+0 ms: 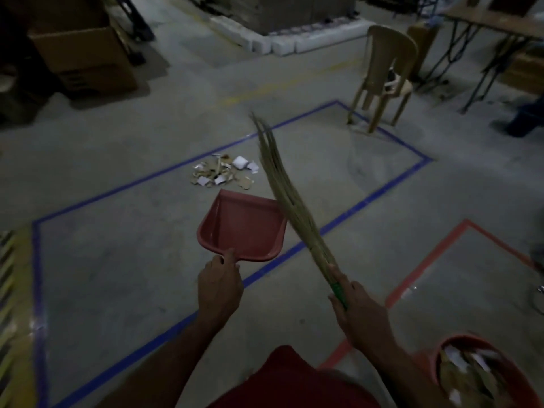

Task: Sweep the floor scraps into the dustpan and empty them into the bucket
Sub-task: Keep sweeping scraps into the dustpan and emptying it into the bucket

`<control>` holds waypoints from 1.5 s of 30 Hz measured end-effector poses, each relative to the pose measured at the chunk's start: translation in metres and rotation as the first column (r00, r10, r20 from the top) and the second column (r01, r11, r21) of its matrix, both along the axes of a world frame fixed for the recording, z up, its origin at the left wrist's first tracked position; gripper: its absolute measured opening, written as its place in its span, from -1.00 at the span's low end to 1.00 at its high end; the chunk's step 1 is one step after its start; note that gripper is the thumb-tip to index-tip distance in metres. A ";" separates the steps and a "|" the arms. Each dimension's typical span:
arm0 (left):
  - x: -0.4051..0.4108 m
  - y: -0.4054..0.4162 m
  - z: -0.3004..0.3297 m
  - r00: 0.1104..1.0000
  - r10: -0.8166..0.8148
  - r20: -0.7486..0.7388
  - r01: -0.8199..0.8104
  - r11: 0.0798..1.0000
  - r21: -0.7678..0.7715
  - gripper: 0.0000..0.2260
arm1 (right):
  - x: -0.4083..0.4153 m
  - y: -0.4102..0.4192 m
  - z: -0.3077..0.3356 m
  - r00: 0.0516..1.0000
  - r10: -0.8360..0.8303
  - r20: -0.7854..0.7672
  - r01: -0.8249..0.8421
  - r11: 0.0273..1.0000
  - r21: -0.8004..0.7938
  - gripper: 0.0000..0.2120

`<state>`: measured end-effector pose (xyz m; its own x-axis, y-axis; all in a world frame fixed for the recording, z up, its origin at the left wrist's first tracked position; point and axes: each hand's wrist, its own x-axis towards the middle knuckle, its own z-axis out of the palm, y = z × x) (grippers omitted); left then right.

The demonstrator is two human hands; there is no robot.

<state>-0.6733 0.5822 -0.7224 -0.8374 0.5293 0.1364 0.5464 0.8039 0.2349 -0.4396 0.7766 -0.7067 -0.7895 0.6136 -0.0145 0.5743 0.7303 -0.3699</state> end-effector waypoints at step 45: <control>-0.698 0.189 -0.108 0.900 0.351 0.260 -0.269 0.914 -0.304 -0.81 | -0.783 0.327 -0.111 0.905 0.192 0.380 -0.090 0.958 -0.271 -0.42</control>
<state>-1.3717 0.7715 -0.8301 -0.9426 0.2178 -0.2531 0.1947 0.9743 0.1132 -1.2225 1.1034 -0.8182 -0.7634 0.4332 -0.4790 0.6081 0.7321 -0.3070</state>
